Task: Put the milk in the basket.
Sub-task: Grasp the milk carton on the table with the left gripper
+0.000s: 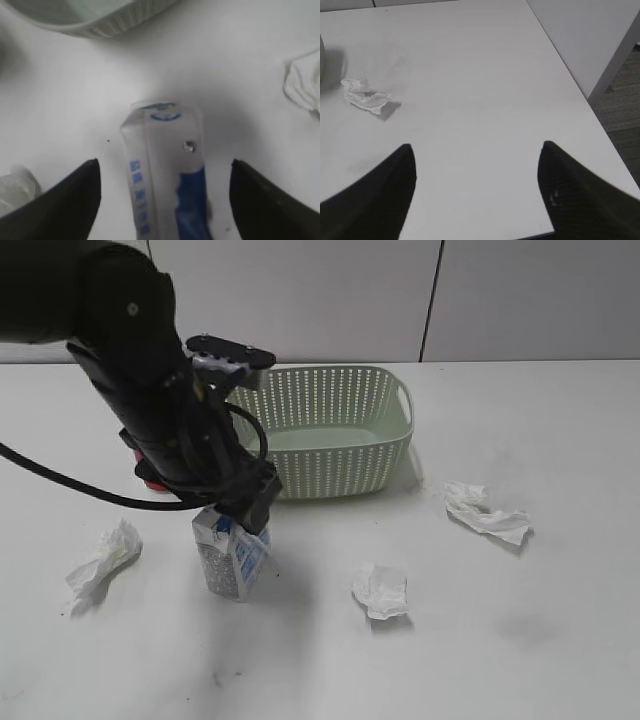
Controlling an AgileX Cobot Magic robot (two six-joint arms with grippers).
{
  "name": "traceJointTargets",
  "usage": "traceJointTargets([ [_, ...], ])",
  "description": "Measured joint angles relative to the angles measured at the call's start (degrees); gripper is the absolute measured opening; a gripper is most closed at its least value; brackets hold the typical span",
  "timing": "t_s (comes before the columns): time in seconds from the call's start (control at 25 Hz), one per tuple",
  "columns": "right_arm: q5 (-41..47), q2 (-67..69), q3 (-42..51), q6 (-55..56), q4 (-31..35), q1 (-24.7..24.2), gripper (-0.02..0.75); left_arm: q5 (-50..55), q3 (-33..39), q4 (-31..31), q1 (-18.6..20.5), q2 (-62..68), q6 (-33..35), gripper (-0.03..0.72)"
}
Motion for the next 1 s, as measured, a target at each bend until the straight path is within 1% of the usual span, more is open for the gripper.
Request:
traceJointTargets([
  [0.2,0.0,0.0,0.0,0.0,0.0,0.0,0.586,-2.6,-0.4,0.6,0.0,3.9,0.0,0.595],
  [0.4,0.0,0.0,0.0,0.0,0.0,0.0,0.586,-3.0,-0.4,0.7,0.0,7.2,0.0,0.592],
  [0.52,0.0,0.0,0.0,0.0,0.0,0.0,0.586,-3.0,-0.4,0.7,0.0,8.2,0.0,0.575],
  [0.64,0.0,0.0,0.0,0.0,0.0,0.0,0.587,-3.0,-0.5,0.7,0.0,8.2,0.0,0.512],
  [0.8,0.0,0.0,0.0,0.0,0.0,0.0,0.587,-2.2,-0.5,0.7,0.0,8.2,0.0,0.337],
  [0.88,0.0,0.0,0.0,0.0,0.0,0.0,0.587,-1.7,-0.7,0.8,0.0,8.1,0.0,0.330],
  [1.0,0.0,0.0,0.0,0.0,0.0,0.0,0.587,1.9,-2.4,0.8,0.0,7.3,0.0,0.330],
])
